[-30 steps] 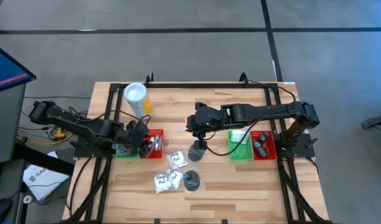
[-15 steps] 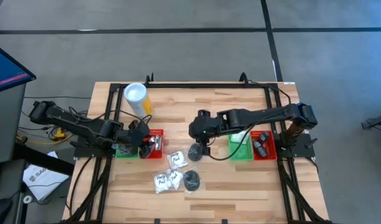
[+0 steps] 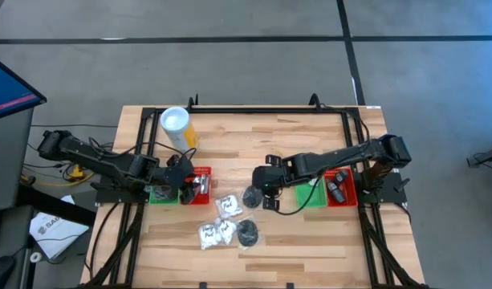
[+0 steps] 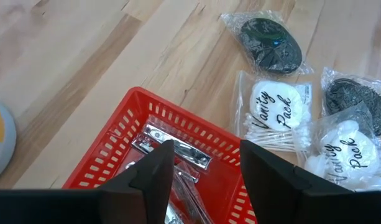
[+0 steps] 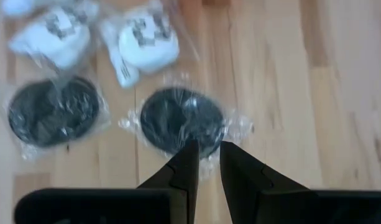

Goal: Pick & Place Travel size toiletries
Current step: Put the black hair brush into the left green bin

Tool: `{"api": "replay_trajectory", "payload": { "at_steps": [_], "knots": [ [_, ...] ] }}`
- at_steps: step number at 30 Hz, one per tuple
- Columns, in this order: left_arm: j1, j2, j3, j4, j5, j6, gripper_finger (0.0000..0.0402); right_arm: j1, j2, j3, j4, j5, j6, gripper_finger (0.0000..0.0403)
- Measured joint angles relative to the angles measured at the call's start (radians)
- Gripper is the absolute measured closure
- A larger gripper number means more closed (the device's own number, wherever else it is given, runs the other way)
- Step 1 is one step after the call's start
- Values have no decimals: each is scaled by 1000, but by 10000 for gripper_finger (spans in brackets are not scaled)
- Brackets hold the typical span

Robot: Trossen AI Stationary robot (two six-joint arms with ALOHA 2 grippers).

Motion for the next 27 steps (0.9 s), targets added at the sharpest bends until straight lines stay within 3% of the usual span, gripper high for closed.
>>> {"api": "replay_trajectory", "payload": {
  "at_steps": [13, 27],
  "knots": [
    [0, 0, 0, 15, 1, 5, 231, -2, 0, -145, 66, -58, 19, 335],
    [0, 0, 0, 33, 2, 6, 231, -3, 0, -243, 196, -58, 17, 227]
  ]
}}
